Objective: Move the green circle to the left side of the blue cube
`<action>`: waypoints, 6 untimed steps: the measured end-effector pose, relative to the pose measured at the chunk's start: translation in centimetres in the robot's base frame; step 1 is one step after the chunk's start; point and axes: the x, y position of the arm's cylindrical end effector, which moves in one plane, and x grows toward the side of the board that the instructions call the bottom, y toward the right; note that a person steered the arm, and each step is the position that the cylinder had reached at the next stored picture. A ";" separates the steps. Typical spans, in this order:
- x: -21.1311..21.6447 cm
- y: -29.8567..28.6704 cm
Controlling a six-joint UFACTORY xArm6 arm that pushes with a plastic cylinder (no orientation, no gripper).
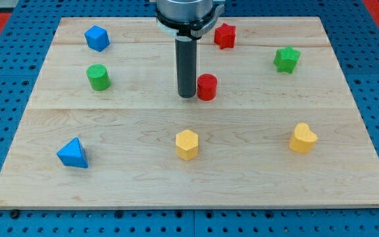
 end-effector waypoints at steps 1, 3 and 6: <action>3.5 -3.2; 4.1 -10.7; 0.7 -13.6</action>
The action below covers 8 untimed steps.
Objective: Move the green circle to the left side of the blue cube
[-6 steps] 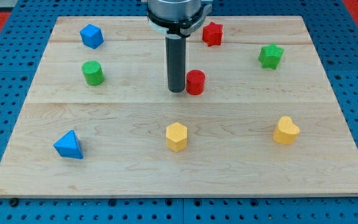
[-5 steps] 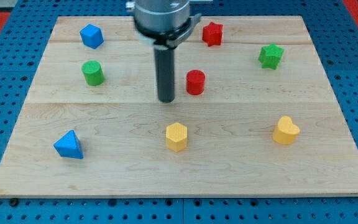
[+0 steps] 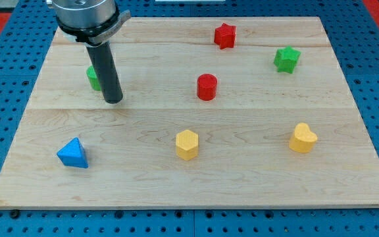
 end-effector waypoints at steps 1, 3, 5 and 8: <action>0.0 -0.6; -0.1 -0.7; -1.8 -2.6; -7.1 -1.0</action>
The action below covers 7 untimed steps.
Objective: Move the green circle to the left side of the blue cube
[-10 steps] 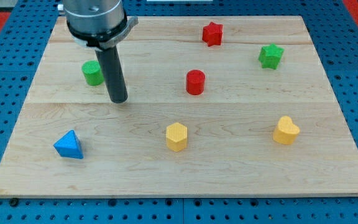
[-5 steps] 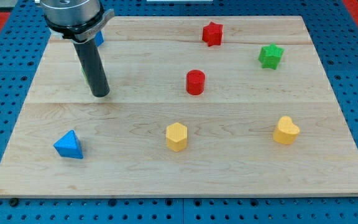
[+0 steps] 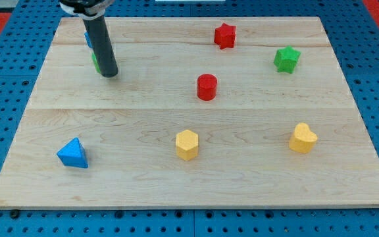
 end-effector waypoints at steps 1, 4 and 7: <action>-1.0 0.0; -4.0 -4.6; -5.3 -5.3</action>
